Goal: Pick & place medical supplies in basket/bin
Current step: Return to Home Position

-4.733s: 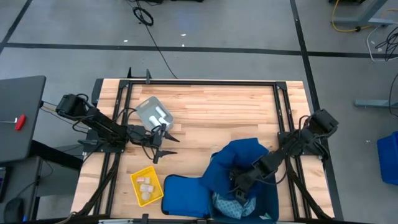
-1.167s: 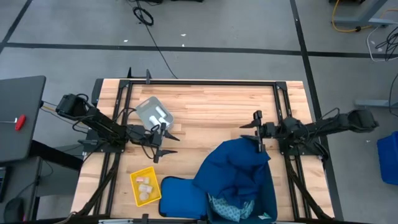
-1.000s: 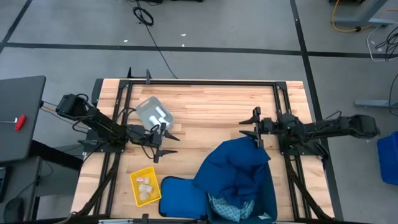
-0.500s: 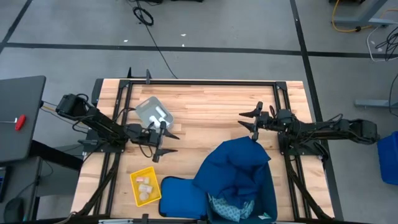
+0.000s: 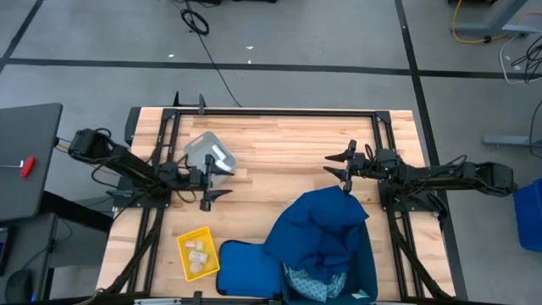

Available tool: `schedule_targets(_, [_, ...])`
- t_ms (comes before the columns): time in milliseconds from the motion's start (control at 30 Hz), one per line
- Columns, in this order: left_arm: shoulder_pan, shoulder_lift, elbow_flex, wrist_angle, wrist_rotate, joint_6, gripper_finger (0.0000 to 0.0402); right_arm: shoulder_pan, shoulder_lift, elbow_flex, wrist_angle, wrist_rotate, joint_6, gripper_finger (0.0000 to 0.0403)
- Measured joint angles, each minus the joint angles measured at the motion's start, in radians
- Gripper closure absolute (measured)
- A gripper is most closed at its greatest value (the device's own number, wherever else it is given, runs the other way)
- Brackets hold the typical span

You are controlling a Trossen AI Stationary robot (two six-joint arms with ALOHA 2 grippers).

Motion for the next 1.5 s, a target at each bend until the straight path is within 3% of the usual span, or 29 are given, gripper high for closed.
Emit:
schedule_targets(133, [0.003,-0.092,0.0,-0.116,-0.022,0.007,0.0145,0.0,0.0,0.0,-0.014,0.0,0.016,0.0226])
schedule_targets(500, [0.027,-0.558,0.0,-0.743,-0.072,0.014,0.0145,0.0,0.0,0.0,-0.031,0.0,0.019,0.0227])
schedule_targets(733, [0.027,-0.852,0.0,-1.042,-0.101,0.015,0.0145,0.0,0.0,0.0,-0.03,0.0,0.015,0.0227])
schedule_targets(1233, [0.027,-1.227,0.0,-1.356,-0.095,0.017,0.0145,0.0,0.0,0.0,-0.028,0.001,0.013,0.0227])
schedule_targets(1500, [0.027,-1.254,0.003,-1.372,-0.09,0.015,0.0145,0.0,0.0,0.0,-0.004,-0.034,0.013,0.0227])
